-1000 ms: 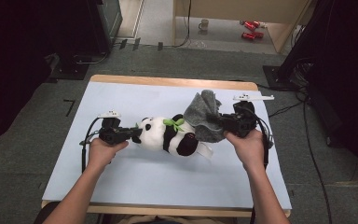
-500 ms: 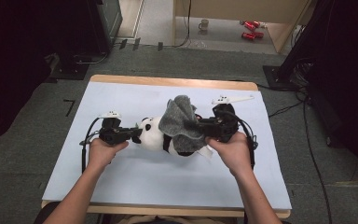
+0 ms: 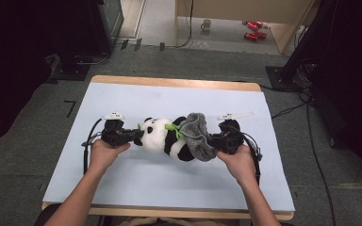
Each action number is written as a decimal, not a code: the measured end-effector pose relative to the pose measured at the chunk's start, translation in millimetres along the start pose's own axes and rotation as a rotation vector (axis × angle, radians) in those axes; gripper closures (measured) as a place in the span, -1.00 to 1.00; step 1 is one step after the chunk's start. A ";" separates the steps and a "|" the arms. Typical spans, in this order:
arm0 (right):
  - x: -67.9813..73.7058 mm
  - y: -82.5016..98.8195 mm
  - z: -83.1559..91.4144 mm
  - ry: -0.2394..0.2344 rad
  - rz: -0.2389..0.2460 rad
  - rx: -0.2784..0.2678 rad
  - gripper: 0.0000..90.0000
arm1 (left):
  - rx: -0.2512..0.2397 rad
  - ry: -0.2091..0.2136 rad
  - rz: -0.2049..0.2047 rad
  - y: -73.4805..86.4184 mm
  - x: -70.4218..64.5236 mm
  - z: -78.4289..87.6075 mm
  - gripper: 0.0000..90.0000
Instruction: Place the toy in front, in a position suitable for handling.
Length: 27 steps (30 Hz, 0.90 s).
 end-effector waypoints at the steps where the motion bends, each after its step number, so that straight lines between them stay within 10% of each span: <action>1: -2.1 1.3 0.4 0.004 -0.002 0.000 0.80 | -0.001 0.000 0.001 -0.3 0.2 -0.1 0.89; 13: -26.4 6.7 16.7 0.057 -0.044 -0.009 0.80 | -0.005 0.002 0.015 -0.6 1.0 0.2 0.89; 27: 32.1 -51.8 41.2 -0.074 0.056 -0.150 0.80 | -0.010 0.000 0.014 -0.6 0.8 0.1 0.89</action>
Point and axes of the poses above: each handheld gripper's, and its own axes: z roughly backward along the jaws, y roughly out of its underside, x roughly to its left, the point moved 8 cm from there along -z, roughly forward along the jaws, and after that the axes turned 8 degrees about z, right-handed, at the moved point
